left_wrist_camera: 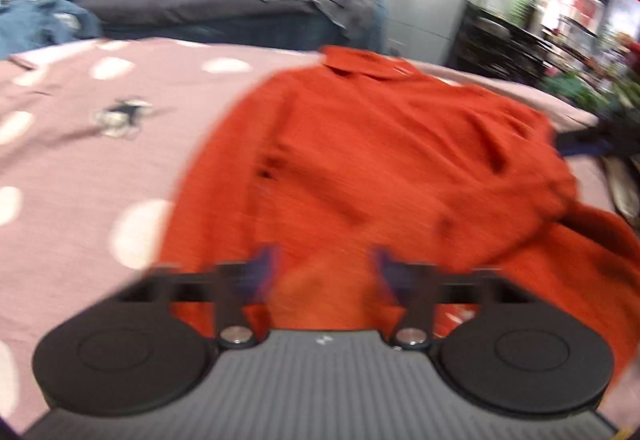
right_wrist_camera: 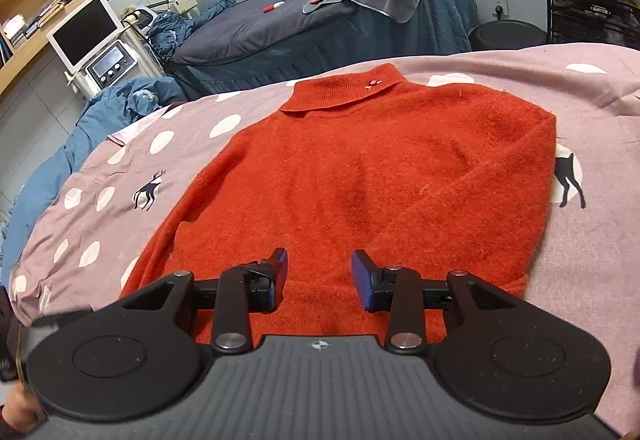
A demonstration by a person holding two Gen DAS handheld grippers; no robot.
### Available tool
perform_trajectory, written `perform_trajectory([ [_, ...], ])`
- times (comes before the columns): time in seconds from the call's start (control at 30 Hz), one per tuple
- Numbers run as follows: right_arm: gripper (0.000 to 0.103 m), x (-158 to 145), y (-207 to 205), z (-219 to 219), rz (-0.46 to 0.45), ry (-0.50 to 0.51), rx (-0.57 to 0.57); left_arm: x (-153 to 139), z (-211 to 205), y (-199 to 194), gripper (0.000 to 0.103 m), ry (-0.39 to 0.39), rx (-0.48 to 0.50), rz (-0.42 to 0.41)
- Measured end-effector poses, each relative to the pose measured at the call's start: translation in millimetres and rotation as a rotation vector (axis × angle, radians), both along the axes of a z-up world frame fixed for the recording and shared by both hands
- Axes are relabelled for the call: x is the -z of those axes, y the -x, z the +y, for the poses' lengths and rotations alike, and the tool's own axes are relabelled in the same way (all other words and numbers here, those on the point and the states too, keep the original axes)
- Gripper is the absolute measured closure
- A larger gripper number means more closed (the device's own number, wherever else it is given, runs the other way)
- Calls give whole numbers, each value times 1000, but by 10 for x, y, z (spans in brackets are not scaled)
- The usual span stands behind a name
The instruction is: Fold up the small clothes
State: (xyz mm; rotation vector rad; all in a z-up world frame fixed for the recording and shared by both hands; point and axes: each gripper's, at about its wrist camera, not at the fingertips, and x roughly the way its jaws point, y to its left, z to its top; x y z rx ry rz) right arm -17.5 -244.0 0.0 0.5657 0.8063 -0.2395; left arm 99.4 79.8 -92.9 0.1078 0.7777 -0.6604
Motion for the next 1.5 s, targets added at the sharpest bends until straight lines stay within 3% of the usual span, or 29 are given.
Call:
perform_trajectory([
  [0.13, 30, 52, 111, 55, -5, -37, 17, -5, 180, -136, 26, 16, 26, 26],
  [0.27, 28, 145, 190, 141, -5, -83, 24, 139, 92, -145, 34, -53, 105, 54],
  [0.3, 28, 166, 205, 166, -4, -95, 28, 183, 44, -124, 48, -85, 122, 47],
  [0.33, 28, 187, 221, 185, -4, -108, 29, 217, -12, -96, 76, -116, 140, 36],
  [0.4, 28, 212, 250, 221, -5, -125, 29, 243, -80, -27, 95, -149, 166, 12],
  [0.53, 28, 236, 304, 207, -4, -141, 44, 96, -59, 118, 96, -110, 187, -44],
  [0.63, 28, 218, 371, 150, -18, -142, 73, -235, 66, 201, 96, 50, 259, -31],
  [0.73, 27, 200, 449, 80, -29, -143, 93, -509, 122, 326, 96, 230, 485, 121],
  [0.77, 27, 194, 479, 60, -31, -141, 103, -540, 91, 410, 96, 252, 588, 172],
  [0.83, 27, 178, 543, 19, -35, -135, 122, -483, -27, 605, 96, 212, 723, 244],
  [0.93, 26, 159, 642, -40, -36, -128, 147, -134, -212, 811, 92, 81, 816, 371],
  [0.97, 26, 153, 676, -61, -33, -127, 153, -11, -252, 853, 89, 36, 809, 393],
  [1.03, 24, 152, 745, -88, -28, -125, 165, 165, -275, 877, 64, -6, 772, 425],
  [1.07, 23, 151, 777, -101, -25, -123, 172, 185, -253, 848, 57, -3, 718, 411],
  [1.13, 20, 145, 828, -123, -20, -118, 171, 85, -132, 695, 34, 94, 599, 380],
  [1.2, 20, 143, 866, -129, -21, -113, 175, -50, 57, 507, 23, 250, 492, 359],
  [1.23, 19, 147, 875, -131, -22, -114, 175, -103, 128, 435, 22, 302, 455, 344],
  [1.27, 19, 155, 874, -131, -22, -115, 174, -141, 142, 374, 23, 306, 442, 328],
  [1.33, 19, 172, 861, -132, -25, -118, 180, -126, 58, 374, 32, 229, 459, 300],
  [1.4, 19, 182, 836, -129, -28, -122, 180, -18, -75, 415, 33, 137, 482, 287],
  [1.5, 19, 168, 810, -126, -36, -120, 176, 183, -231, 511, 43, 17, 455, 245],
])
